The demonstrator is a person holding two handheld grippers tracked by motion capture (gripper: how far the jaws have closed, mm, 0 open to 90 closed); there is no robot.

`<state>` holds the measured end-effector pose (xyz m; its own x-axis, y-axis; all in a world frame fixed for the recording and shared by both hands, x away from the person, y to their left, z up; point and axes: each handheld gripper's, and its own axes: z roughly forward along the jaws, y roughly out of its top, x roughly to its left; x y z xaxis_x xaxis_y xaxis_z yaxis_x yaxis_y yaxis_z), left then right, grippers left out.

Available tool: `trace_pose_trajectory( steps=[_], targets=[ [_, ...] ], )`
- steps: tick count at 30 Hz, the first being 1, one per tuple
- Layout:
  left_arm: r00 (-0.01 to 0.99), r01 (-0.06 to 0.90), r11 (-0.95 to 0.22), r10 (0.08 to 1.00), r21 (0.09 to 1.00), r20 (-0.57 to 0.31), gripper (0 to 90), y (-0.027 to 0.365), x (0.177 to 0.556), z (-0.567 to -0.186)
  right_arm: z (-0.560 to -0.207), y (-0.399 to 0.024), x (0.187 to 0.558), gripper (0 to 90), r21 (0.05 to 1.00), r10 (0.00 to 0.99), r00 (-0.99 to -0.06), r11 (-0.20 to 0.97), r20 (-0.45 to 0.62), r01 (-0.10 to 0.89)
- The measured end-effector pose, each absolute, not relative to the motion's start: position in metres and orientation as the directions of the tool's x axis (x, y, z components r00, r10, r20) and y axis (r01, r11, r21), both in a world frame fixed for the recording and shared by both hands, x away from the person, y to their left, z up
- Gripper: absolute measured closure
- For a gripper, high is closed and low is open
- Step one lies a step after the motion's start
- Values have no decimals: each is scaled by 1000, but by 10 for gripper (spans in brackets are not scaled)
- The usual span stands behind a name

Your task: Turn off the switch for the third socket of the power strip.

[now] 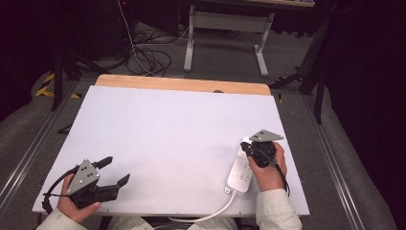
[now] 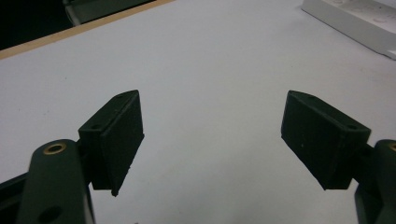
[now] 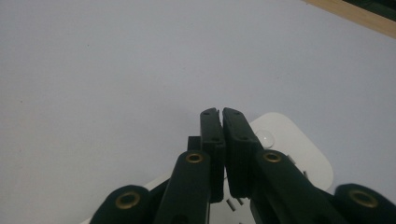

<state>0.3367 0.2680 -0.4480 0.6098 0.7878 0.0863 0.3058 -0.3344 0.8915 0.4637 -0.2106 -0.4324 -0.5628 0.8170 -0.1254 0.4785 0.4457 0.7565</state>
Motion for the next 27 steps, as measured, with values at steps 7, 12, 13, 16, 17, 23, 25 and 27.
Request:
trace_pose_trajectory(
  steps=[7, 12, 13, 16, 17, 23, 25, 27],
  targets=[
    [609, 308, -333, 789, 891, 84, 215, 268, 337, -448, -428, -209, 461, 853, 767, 813, -567, 445, -131, 462],
    [606, 310, -325, 792, 894, 78, 210, 269, 337, -448, -423, -210, 458, 769, 791, 810, -571, 433, -132, 432],
    [606, 316, -318, 793, 894, 68, 208, 268, 337, -448, -420, -210, 456, 725, 802, 809, -572, 427, -134, 417],
    [606, 315, -319, 792, 894, 70, 207, 269, 337, -448, -417, -211, 454, 679, 812, 806, -577, 422, -133, 403],
    [606, 314, -320, 792, 894, 71, 207, 269, 337, -448, -415, -211, 453, 656, 816, 805, -578, 419, -132, 397],
    [608, 311, -318, 791, 895, 70, 207, 270, 337, -447, -404, -212, 444, 553, 840, 793, -598, 400, -116, 367],
    [604, 316, -309, 795, 897, 61, 205, 270, 337, -447, -400, -212, 441, 529, 846, 786, -608, 396, -112, 356],
    [605, 316, -311, 794, 897, 62, 204, 271, 337, -447, -397, -213, 438, 489, 853, 778, -619, 389, -103, 347]
  ],
)
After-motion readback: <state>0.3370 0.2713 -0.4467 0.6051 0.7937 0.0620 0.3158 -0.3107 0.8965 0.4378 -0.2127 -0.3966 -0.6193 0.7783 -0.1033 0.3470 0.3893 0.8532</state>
